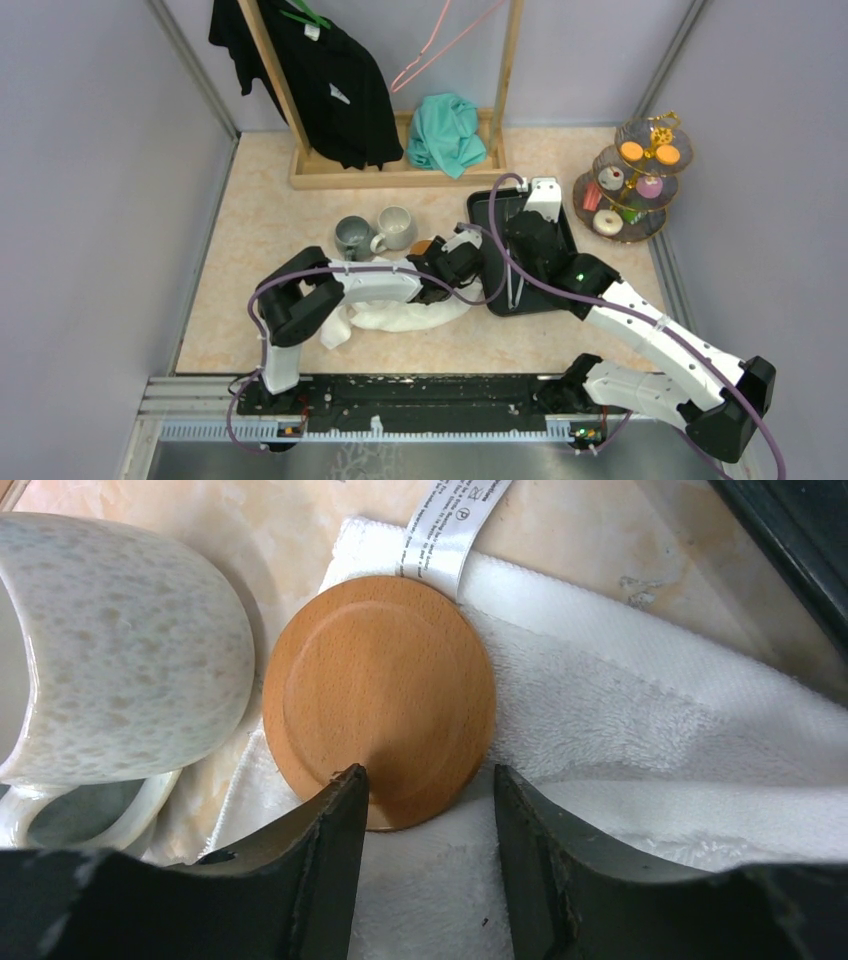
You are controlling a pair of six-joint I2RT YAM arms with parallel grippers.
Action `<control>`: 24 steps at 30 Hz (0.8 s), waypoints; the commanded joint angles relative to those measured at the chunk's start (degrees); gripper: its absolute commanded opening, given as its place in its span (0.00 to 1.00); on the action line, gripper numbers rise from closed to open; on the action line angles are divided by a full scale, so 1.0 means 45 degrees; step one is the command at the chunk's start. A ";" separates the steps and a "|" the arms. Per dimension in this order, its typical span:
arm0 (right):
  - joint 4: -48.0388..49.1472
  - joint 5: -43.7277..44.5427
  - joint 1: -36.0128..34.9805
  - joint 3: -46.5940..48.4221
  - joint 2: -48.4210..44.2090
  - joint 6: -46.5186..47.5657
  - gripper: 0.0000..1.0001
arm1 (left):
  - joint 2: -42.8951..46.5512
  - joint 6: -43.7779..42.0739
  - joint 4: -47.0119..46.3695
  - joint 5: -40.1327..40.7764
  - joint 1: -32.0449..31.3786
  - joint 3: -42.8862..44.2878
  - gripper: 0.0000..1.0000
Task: Serve the afternoon tea
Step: Place the coaster on the tray.
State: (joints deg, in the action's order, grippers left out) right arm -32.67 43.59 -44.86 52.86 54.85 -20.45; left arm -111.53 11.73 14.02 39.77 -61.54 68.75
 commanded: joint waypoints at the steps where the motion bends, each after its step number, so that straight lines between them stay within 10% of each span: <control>1: 0.0170 0.0340 -0.0116 0.0219 -0.0246 -0.0202 0.00 | 0.0572 -0.0173 0.0389 -0.0300 -0.0265 -0.0259 0.54; 17: -0.0004 0.0743 -0.0393 0.0338 -0.0199 -0.0279 0.00 | 0.1422 -0.0318 0.0486 0.0059 -0.0590 -0.0164 0.43; 24: 0.0071 0.0731 -0.0414 0.0264 -0.0174 -0.0300 0.00 | 0.0920 -0.0057 0.0589 0.0673 -0.0602 -0.0201 0.61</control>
State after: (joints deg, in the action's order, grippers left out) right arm -33.93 45.36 -46.13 52.86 54.85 -21.17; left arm -107.04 10.90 16.51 39.99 -63.99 68.07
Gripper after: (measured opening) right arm 0.101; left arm 0.575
